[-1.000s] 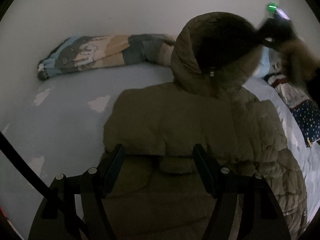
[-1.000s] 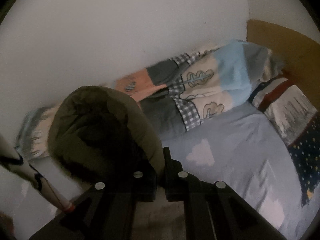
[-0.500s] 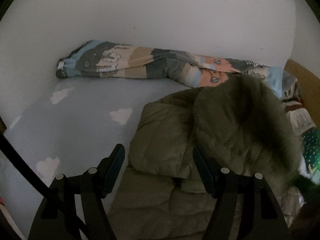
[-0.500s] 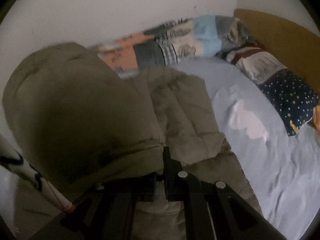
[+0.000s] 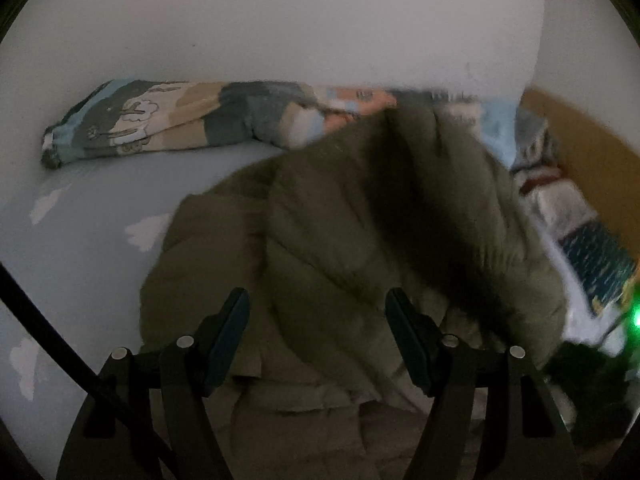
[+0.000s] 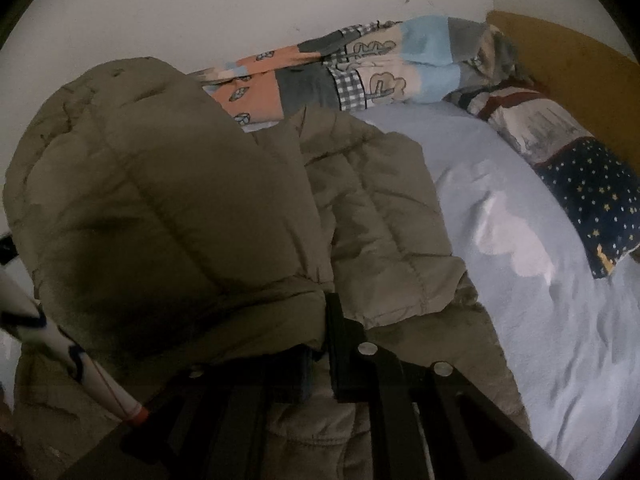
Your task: Fold large clothes
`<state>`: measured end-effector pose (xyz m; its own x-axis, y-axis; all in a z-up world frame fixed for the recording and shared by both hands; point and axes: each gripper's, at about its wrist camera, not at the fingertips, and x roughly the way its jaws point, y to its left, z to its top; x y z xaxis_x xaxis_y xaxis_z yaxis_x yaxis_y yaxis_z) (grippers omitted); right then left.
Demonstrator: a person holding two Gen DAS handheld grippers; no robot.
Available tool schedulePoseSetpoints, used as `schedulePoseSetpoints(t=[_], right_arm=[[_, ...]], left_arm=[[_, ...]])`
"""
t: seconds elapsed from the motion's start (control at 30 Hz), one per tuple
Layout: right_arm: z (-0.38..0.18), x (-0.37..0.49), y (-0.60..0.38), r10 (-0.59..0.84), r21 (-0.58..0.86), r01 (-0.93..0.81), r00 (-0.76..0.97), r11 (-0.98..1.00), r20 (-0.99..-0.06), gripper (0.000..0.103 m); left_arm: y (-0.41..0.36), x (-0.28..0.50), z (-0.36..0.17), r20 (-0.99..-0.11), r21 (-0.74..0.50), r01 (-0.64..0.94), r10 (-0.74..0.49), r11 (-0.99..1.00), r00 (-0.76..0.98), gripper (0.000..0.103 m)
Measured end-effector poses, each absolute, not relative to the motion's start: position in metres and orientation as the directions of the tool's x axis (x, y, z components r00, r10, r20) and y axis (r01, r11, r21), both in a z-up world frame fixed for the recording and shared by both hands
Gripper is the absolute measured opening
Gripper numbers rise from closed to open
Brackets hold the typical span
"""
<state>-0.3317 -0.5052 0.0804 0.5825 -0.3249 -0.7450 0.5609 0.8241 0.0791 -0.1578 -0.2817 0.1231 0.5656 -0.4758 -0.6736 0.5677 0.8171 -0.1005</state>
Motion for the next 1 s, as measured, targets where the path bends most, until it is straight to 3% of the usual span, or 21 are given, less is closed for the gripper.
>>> schedulePoseSetpoints(t=[0.03,0.1,0.13,0.17,0.27,0.47,0.7,0.77,0.9,0.97,1.0], right_arm=[[0.083,-0.333,-0.505,-0.318,0.082,0.553,0.588,0.829,-0.744,0.013],[0.088,-0.336,-0.505,-0.324,0.071,0.55,0.586,0.832,-0.743,0.032],[0.093,-0.339,-0.504,-0.328,0.063,0.544,0.59,0.836,-0.738,0.045],[0.1,-0.344,-0.501,-0.334,0.052,0.535,0.598,0.843,-0.729,0.048],[0.116,-0.353,-0.494,-0.344,0.03,0.52,0.606,0.854,-0.718,0.048],[0.144,-0.358,-0.484,-0.345,0.024,0.513,0.61,0.858,-0.714,0.048],[0.118,-0.344,-0.482,-0.382,-0.105,0.491,0.506,0.865,-0.774,0.049],[0.118,-0.342,-0.477,-0.396,-0.158,0.453,0.497,0.877,-0.772,0.06],[0.102,-0.337,-0.473,-0.409,-0.217,0.411,0.467,0.886,-0.784,0.069],[0.099,-0.335,-0.47,-0.458,-0.271,0.411,0.476,0.871,-0.751,0.081],[0.098,-0.334,-0.468,-0.493,-0.307,0.412,0.492,0.858,-0.717,0.081]], left_arm=[[-0.288,-0.155,0.114,-0.701,-0.065,0.557,-0.435,0.828,0.565,0.069],[-0.296,-0.148,0.096,-0.766,0.019,0.53,-0.328,0.848,0.553,0.069],[-0.294,-0.144,0.087,-0.788,0.024,0.514,-0.3,0.857,0.537,0.07],[-0.291,-0.14,0.082,-0.803,0.004,0.504,-0.298,0.864,0.517,0.071],[-0.285,-0.136,0.082,-0.813,-0.049,0.496,-0.323,0.867,0.484,0.071],[-0.288,-0.145,0.084,-0.799,-0.014,0.52,-0.322,0.854,0.507,0.071],[-0.285,-0.139,0.088,-0.798,-0.011,0.524,-0.323,0.852,0.508,0.071],[-0.284,-0.14,0.09,-0.793,-0.003,0.522,-0.321,0.853,0.519,0.071],[-0.282,-0.138,0.093,-0.79,-0.01,0.519,-0.325,0.855,0.52,0.071],[-0.28,-0.14,0.097,-0.783,-0.021,0.513,-0.333,0.858,0.525,0.071],[-0.279,-0.14,0.099,-0.78,-0.029,0.512,-0.339,0.858,0.525,0.071]])
